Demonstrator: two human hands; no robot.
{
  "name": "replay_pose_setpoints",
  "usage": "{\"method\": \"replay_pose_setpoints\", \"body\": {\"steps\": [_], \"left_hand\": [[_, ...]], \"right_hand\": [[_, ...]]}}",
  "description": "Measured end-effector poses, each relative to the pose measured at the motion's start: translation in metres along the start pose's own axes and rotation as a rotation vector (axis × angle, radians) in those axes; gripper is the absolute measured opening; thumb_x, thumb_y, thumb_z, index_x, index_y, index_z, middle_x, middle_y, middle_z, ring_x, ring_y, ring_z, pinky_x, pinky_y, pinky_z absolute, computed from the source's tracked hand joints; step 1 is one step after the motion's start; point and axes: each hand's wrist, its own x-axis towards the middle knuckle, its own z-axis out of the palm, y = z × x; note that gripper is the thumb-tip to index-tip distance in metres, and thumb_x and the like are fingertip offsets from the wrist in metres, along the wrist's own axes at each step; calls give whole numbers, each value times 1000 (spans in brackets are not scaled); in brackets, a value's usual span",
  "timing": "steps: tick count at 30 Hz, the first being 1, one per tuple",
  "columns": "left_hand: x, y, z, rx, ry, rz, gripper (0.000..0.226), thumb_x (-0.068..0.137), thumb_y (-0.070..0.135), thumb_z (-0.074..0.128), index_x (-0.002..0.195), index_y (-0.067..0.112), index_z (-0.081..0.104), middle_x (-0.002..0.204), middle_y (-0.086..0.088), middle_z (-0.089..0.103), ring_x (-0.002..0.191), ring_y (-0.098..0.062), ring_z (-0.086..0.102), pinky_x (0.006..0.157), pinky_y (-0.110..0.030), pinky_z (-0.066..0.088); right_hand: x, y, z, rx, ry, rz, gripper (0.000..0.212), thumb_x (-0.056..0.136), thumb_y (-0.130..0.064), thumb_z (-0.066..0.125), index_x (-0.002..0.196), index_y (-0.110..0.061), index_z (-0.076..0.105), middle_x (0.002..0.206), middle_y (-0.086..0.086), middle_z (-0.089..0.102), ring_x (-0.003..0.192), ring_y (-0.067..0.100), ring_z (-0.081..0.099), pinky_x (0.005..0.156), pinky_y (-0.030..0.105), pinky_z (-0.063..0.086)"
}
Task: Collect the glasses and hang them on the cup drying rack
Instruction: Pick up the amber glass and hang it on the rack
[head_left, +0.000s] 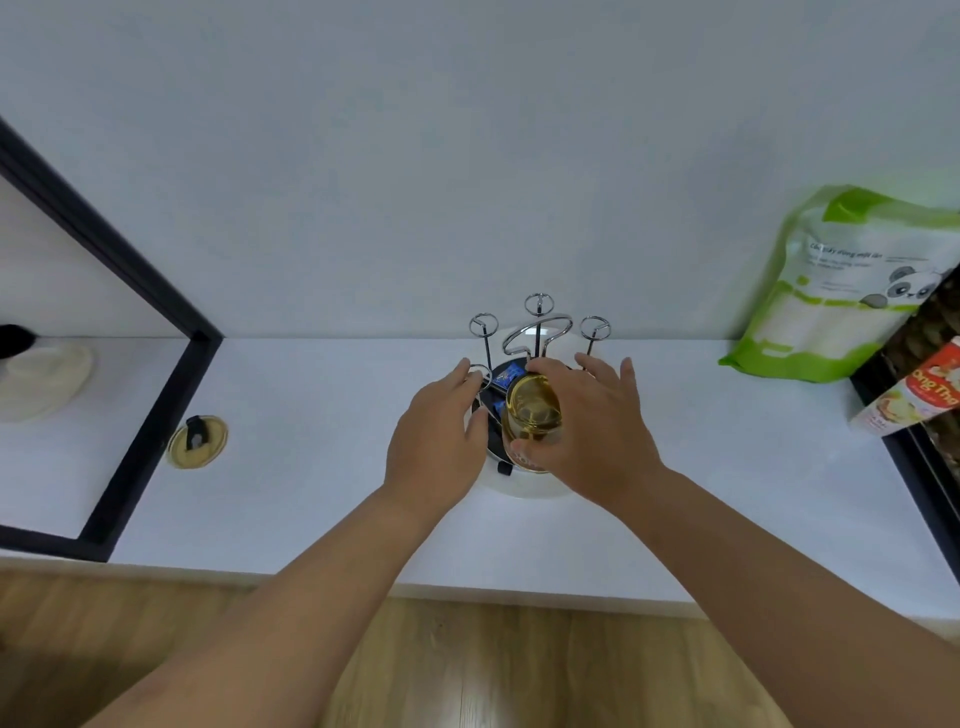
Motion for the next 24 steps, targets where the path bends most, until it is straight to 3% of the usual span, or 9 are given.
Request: {"method": "replay_pose_setpoints", "body": {"steps": [4,8,14,18,24], "left_hand": [[-1,-2,1,-4,18,-20,48,104,24,52,152,22,48,161,11,38,143,-16,38,105,-21,27],[0,2,-1,18,38,2,44,103,20,54,146,17,56,156,5,47,139,-20,45,109,-27,31],[-2,7,-7,77,55,62,37,99,14,57,136,12,66,146,-3,59,132,-27,54,108,-38,39],[-6,9,-10,78,106,90,31,95,12,63,125,11,73,133,-4,69,121,-27,62,102,-38,45],[-15,15,-6,69,167,155,27,87,13,69,113,12,79,113,0,77,105,-25,69,94,-38,51]], "right_hand": [[1,5,7,-75,-22,-17,83,71,-56,86,141,-32,50,119,0,73,149,32,36,123,64,3],[0,8,11,-127,-29,-32,83,74,-56,84,144,-31,49,120,-1,72,152,31,31,124,64,2],[0,12,10,-151,-67,-54,87,75,-61,80,147,-24,48,148,2,56,157,34,19,124,65,3],[1,17,5,-189,-80,-57,88,75,-62,78,148,-23,47,155,4,48,158,35,16,124,66,5],[-2,29,-1,-196,-60,-55,102,79,-66,74,162,-27,29,167,6,33,159,31,11,124,65,8]]}}
